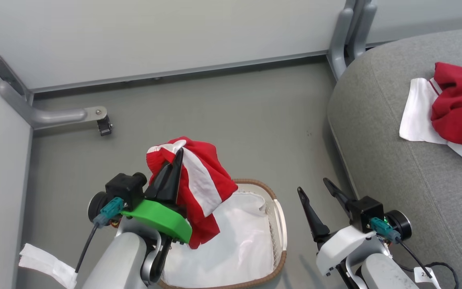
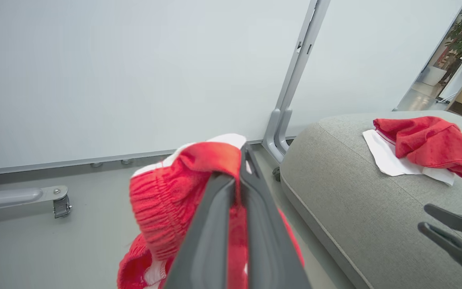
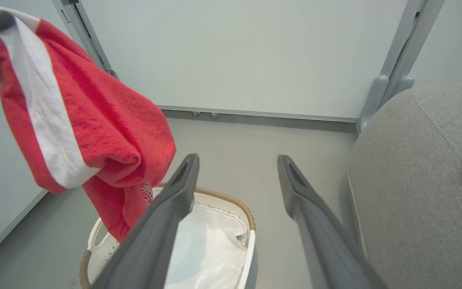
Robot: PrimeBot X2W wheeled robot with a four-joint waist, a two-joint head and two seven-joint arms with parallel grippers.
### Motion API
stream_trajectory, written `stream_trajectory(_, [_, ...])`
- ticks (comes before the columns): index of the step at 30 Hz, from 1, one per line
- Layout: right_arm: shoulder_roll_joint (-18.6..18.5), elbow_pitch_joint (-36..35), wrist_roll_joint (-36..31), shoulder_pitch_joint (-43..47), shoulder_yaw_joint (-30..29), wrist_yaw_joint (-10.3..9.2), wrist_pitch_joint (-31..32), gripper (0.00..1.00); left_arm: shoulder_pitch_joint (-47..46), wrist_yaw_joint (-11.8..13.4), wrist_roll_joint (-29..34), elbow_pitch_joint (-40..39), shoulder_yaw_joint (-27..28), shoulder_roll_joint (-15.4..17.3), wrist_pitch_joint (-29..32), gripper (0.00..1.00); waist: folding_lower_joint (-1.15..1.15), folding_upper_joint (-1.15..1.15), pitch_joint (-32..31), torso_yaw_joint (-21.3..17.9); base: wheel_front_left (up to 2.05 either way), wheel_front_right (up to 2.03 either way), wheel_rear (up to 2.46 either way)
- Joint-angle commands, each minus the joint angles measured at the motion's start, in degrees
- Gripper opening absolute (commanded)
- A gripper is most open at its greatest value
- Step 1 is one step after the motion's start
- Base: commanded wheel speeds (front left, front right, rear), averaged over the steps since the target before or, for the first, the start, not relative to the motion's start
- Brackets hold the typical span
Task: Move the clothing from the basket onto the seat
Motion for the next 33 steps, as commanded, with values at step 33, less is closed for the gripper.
stream_trajectory(33, [-0.23,-7.97,5.2,-6.02,15.22,-0.06,-0.13,1.0,0.01,-0.12,-0.27,-10.63,-2.34,-0.95,-0.03,0.0,0.0,0.0,-5.6,2.69,0.0,0.0,0.0])
